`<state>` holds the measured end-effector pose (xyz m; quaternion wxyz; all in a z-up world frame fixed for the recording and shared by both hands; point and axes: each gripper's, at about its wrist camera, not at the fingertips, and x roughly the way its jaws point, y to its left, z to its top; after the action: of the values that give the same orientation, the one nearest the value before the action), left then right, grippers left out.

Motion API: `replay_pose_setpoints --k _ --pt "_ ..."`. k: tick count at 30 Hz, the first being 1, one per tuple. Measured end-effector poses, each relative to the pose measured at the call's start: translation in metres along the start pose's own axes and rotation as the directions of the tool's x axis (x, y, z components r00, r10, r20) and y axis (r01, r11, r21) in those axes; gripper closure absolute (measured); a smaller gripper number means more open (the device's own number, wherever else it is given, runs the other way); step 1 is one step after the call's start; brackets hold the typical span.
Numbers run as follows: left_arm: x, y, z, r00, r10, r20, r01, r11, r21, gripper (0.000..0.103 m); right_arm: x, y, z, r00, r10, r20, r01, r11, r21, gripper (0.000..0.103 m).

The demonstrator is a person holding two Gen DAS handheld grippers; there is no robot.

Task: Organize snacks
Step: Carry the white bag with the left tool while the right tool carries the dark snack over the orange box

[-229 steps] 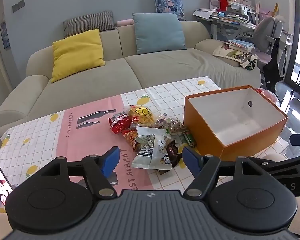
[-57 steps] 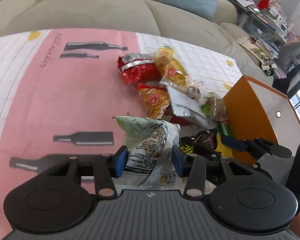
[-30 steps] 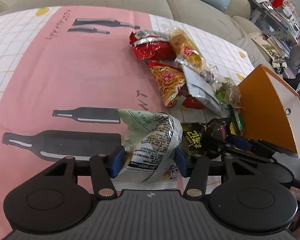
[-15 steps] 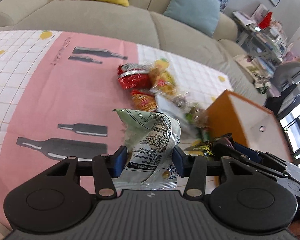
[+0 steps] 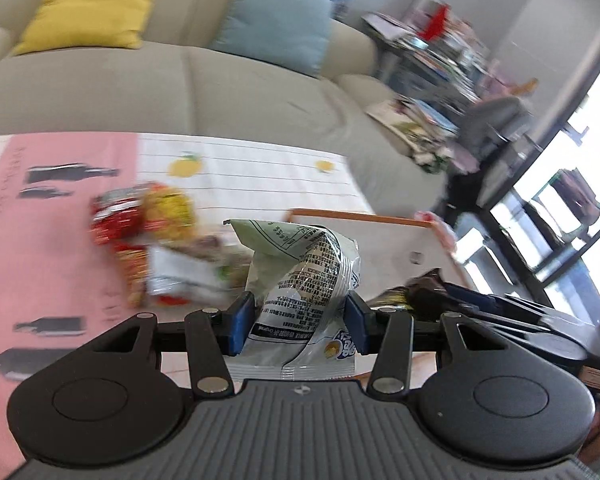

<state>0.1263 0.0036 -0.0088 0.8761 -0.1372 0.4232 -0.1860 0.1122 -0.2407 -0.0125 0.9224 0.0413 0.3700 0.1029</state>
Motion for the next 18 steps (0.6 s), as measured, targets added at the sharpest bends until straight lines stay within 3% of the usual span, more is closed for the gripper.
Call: replay_pose_setpoints --k 4,8,11,15,18 --pt "0.032 -0.034 0.014 0.998 -0.035 -0.054 0.039 0.996 0.084 0.048 0.007 -0.034 0.007 0.996 -0.057 -0.070 0.058 0.998 0.014 0.060" --pt "0.074 -0.060 0.023 0.983 -0.067 -0.173 0.090 0.988 0.127 0.048 0.021 -0.062 0.008 0.982 -0.099 -0.163 0.098 0.995 -0.009 0.060" --pt "0.113 -0.075 0.025 0.960 -0.033 -0.278 0.092 0.976 0.200 0.048 0.037 -0.077 0.006 0.966 -0.113 -0.232 0.105 0.993 -0.044 0.060" --pt "0.150 -0.088 0.021 0.931 0.039 -0.363 0.071 0.956 0.286 0.048 0.061 -0.090 -0.002 0.949 -0.114 -0.294 0.094 0.992 -0.082 0.060" --pt "0.162 -0.090 0.017 0.921 0.084 -0.381 0.055 0.939 0.340 0.059 0.080 -0.092 -0.010 0.933 -0.105 -0.344 0.074 0.992 -0.101 0.060"
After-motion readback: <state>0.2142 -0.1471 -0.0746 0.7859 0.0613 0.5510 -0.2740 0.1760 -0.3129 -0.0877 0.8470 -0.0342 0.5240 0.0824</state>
